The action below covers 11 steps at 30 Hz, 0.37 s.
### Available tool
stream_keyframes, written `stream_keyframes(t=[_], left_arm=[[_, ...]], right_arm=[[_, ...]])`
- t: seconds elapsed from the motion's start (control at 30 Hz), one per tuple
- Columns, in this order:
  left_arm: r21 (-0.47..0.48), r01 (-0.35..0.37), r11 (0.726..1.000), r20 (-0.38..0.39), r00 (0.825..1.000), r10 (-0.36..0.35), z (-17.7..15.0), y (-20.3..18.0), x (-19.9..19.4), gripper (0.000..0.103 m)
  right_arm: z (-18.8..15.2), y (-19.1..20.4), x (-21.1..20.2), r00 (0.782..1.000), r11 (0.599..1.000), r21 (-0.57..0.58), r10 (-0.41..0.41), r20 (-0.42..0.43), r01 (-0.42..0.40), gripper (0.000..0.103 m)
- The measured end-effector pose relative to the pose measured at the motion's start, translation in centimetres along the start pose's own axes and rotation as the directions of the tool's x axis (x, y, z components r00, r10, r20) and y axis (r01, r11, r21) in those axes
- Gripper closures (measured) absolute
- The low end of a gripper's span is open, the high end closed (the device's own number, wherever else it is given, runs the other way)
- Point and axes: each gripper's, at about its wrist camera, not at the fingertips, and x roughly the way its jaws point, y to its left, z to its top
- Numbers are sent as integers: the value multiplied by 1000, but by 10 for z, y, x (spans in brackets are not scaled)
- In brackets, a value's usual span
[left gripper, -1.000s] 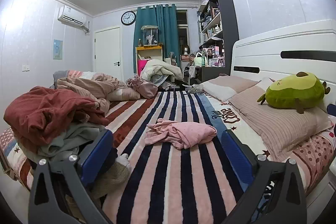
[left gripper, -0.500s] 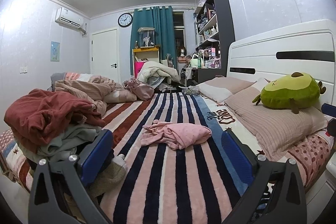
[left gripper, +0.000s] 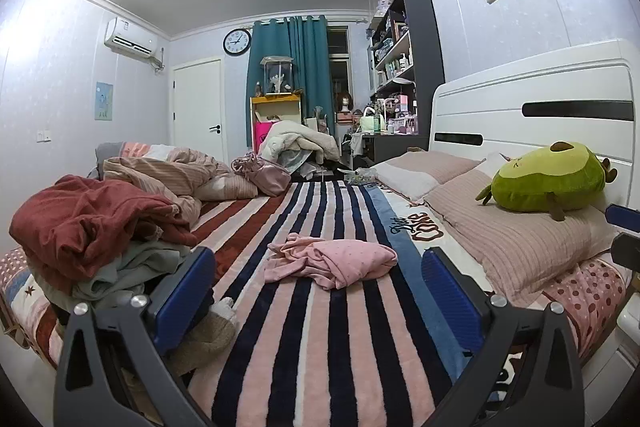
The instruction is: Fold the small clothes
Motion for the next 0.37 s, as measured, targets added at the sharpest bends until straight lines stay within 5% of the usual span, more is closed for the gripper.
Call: stream_keyframes(t=[0.37], left_arm=[[-10, 20, 1000, -7, 1000, -20, 3, -1, 0, 1]], right_arm=[[-2, -1, -1, 1000, 1000, 18, -7, -5, 7, 0]])
